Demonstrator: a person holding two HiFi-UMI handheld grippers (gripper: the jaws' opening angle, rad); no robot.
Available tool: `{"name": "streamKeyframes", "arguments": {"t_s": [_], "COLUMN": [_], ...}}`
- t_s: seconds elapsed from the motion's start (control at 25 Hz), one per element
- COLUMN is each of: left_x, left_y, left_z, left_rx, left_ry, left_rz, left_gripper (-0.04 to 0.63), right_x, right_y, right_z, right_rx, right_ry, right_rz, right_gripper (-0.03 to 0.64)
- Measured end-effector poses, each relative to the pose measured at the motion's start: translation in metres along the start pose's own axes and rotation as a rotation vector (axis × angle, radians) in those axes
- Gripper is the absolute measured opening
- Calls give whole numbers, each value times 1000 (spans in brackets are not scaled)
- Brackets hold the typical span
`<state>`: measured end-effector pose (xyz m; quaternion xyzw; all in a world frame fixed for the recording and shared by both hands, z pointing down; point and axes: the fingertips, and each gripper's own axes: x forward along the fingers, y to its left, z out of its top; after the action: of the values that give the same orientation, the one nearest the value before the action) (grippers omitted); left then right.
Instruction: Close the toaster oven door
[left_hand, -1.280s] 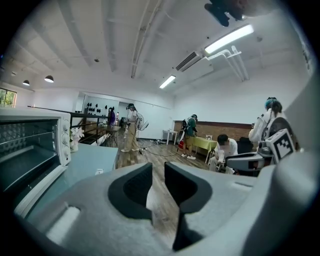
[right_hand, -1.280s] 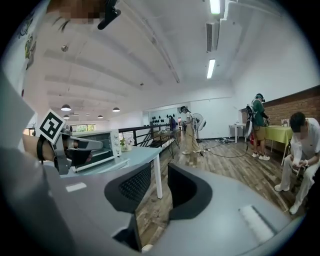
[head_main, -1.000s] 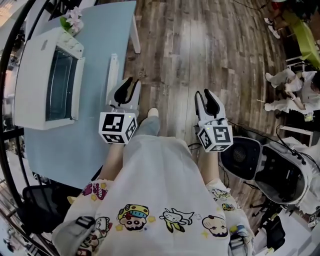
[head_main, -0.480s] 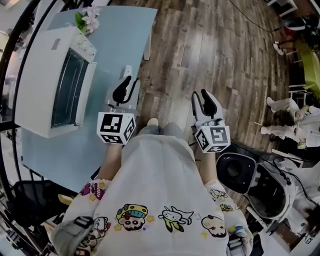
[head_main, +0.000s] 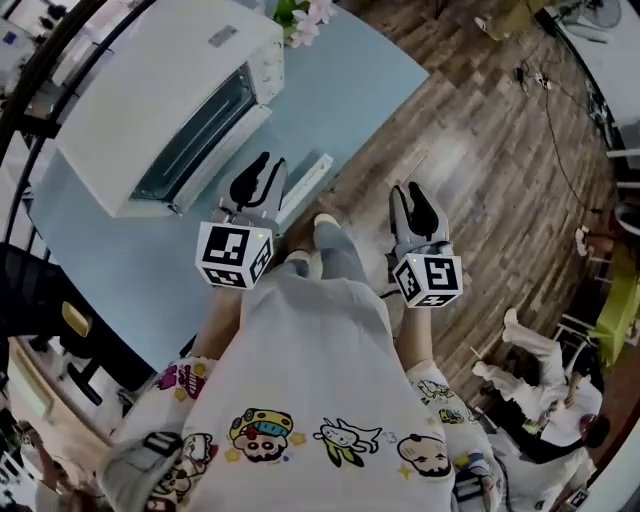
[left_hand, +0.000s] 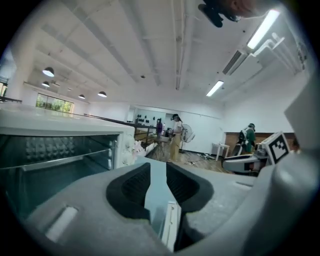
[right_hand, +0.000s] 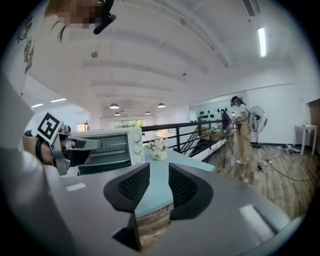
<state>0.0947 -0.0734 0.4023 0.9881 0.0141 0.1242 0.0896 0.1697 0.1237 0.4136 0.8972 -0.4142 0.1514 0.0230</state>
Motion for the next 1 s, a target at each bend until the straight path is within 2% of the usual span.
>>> {"name": "streamKeyframes", "arguments": {"t_s": [0.24,0.56,0.84,1.0], "left_x": [-16,-55,-107,-132], "left_y": [47,64,52,41], "left_z": [14,12,-6,-24], "left_rx": [-71,-121,-173,-208], "left_ry": [-74,-127,-152,-145], "left_rz": [298,631,881,977], "left_gripper": [92,92,92,92], "right_x": [88,146,156,153], "right_y": [24,65,110,127], "right_z": [34,46,40,32], "right_rx": [-94,-171,-226,-250], "right_ry": [9,20,45,60], "right_rz": [311,648,893,973], "right_gripper": [115,115,115,115]}}
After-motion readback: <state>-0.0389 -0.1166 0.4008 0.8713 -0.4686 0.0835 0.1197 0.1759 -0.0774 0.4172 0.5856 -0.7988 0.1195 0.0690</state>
